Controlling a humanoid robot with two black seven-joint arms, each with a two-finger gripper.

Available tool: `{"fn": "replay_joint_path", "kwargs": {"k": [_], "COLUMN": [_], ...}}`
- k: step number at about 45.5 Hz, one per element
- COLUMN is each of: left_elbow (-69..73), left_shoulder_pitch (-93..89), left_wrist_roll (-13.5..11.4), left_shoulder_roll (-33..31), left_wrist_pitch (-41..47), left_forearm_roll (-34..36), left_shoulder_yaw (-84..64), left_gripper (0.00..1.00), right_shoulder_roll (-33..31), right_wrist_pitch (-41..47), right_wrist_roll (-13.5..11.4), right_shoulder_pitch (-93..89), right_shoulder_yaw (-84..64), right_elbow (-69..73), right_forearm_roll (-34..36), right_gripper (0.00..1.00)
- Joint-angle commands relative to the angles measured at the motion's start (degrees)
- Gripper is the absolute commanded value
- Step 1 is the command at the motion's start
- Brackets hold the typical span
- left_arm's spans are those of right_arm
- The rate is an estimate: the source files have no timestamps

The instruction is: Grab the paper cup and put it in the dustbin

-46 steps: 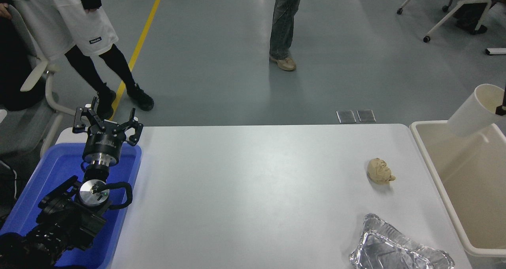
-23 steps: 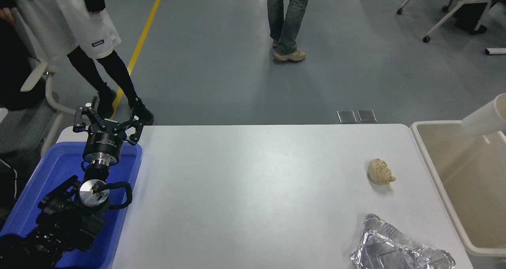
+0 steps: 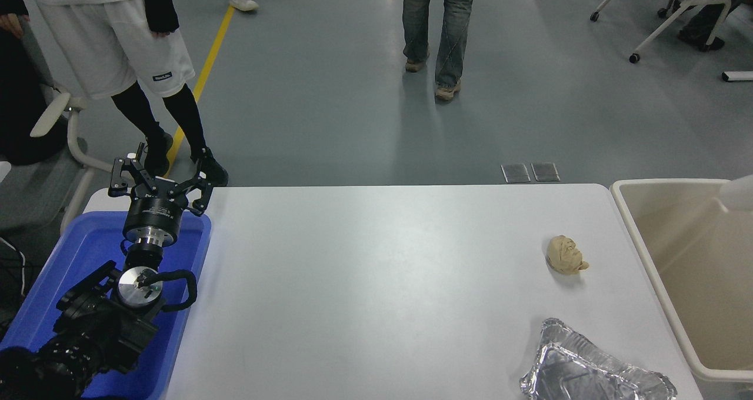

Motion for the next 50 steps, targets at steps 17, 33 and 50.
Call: {"fn": "replay_joint_path", "kwargs": {"k": [17,33,50], "left_elbow": [0.0,0.0,0.0], "left_shoulder_pitch": [0.0,0.0,0.0], "left_wrist_roll": [0.0,0.0,0.0], "left_shoulder_roll": [0.0,-0.1,-0.1], "left_wrist_pitch": [0.0,0.0,0.0], "left_forearm_roll": [0.0,0.0,0.0], "left_shoulder_yaw": [0.0,0.0,0.0], "left_gripper": [0.99,0.99,0.99], "right_shoulder_roll": [10.2,12.1,13.9], "right_wrist_pitch": [-18.5,-19.6,-32.0], "right_wrist_roll": [-0.2,-0.2,0.0], "right_shoulder_pitch": [-14.9,-16.8,-16.9], "right_shoulder_yaw": [6.2,6.2,6.1], "right_elbow": [-5.4,-5.4,-5.0], "right_forearm_roll": [9.0,12.0,11.9], "right_gripper": [0.0,0.0,1.0]}}
